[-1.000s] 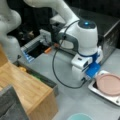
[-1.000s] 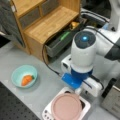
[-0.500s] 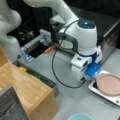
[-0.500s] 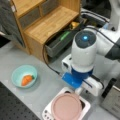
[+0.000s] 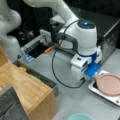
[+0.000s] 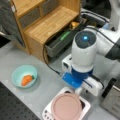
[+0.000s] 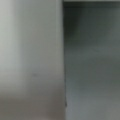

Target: Pick up the pan. Place the pan on the table. Pick up the bowl. Place the bowl on the stove.

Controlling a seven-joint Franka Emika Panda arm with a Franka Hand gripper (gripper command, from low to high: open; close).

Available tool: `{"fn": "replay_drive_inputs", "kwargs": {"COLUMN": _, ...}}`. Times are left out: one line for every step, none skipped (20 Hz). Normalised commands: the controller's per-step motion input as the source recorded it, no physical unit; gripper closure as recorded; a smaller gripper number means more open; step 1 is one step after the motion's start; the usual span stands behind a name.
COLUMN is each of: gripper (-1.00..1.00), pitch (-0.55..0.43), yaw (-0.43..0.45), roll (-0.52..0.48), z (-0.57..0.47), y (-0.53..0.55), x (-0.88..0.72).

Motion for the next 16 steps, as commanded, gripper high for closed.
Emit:
{"fn": "replay_drive_inputs", "kwargs": {"gripper": 1.0, "pitch": -0.088, "yaw": 0.097, "roll": -0.056, "z": -0.07, "y": -0.09, "x": -0.18}}
{"fn": "replay_drive_inputs", "kwargs": {"gripper": 1.0, "pitch": -0.091, "yaw": 0.096, "roll": -0.055, "z": -0.07, "y": -0.09, "x": -0.19}}
{"fn": "replay_drive_inputs", "kwargs": {"gripper": 1.0, "pitch": -0.093, "yaw": 0.094, "roll": -0.055, "z": -0.07, "y": -0.09, "x": -0.19}}
{"fn": "replay_drive_inputs", "kwargs": {"gripper": 1.0, "pitch": -0.094, "yaw": 0.092, "roll": -0.056, "z": -0.07, "y": -0.09, "x": -0.2}}
{"fn": "replay_drive_inputs", "kwargs": {"gripper": 1.0, "pitch": -0.094, "yaw": 0.092, "roll": -0.056, "z": -0.07, "y": -0.09, "x": -0.2}}
{"fn": "replay_drive_inputs", "kwargs": {"gripper": 1.0, "pitch": -0.096, "yaw": 0.092, "roll": -0.055, "z": -0.07, "y": -0.09, "x": -0.2}}
{"fn": "replay_drive_inputs", "kwargs": {"gripper": 1.0, "pitch": -0.093, "yaw": 0.093, "roll": -0.056, "z": -0.07, "y": -0.09, "x": -0.2}}
{"fn": "replay_drive_inputs", "kwargs": {"gripper": 1.0, "pitch": -0.092, "yaw": 0.094, "roll": -0.054, "z": -0.07, "y": -0.09, "x": -0.2}}
{"fn": "replay_drive_inputs", "kwargs": {"gripper": 1.0, "pitch": -0.092, "yaw": 0.094, "roll": -0.054, "z": -0.06, "y": -0.09, "x": -0.2}}
{"fn": "replay_drive_inputs", "kwargs": {"gripper": 1.0, "pitch": -0.091, "yaw": 0.095, "roll": -0.055, "z": -0.06, "y": -0.1, "x": -0.2}}
{"fn": "replay_drive_inputs", "kwargs": {"gripper": 1.0, "pitch": -0.092, "yaw": 0.099, "roll": -0.054, "z": -0.06, "y": -0.1, "x": -0.2}}
{"fn": "replay_drive_inputs", "kwargs": {"gripper": 1.0, "pitch": -0.09, "yaw": 0.101, "roll": -0.054, "z": -0.06, "y": -0.11, "x": -0.2}}
{"fn": "replay_drive_inputs", "kwargs": {"gripper": 1.0, "pitch": -0.09, "yaw": 0.101, "roll": -0.054, "z": -0.06, "y": -0.12, "x": -0.2}}
{"fn": "replay_drive_inputs", "kwargs": {"gripper": 1.0, "pitch": -0.088, "yaw": 0.098, "roll": -0.054, "z": -0.05, "y": -0.13, "x": -0.2}}
{"fn": "replay_drive_inputs", "kwargs": {"gripper": 1.0, "pitch": -0.088, "yaw": 0.097, "roll": -0.054, "z": -0.05, "y": -0.12, "x": -0.19}}
{"fn": "replay_drive_inputs", "kwargs": {"gripper": 1.0, "pitch": -0.089, "yaw": 0.097, "roll": -0.052, "z": -0.05, "y": -0.11, "x": -0.18}}
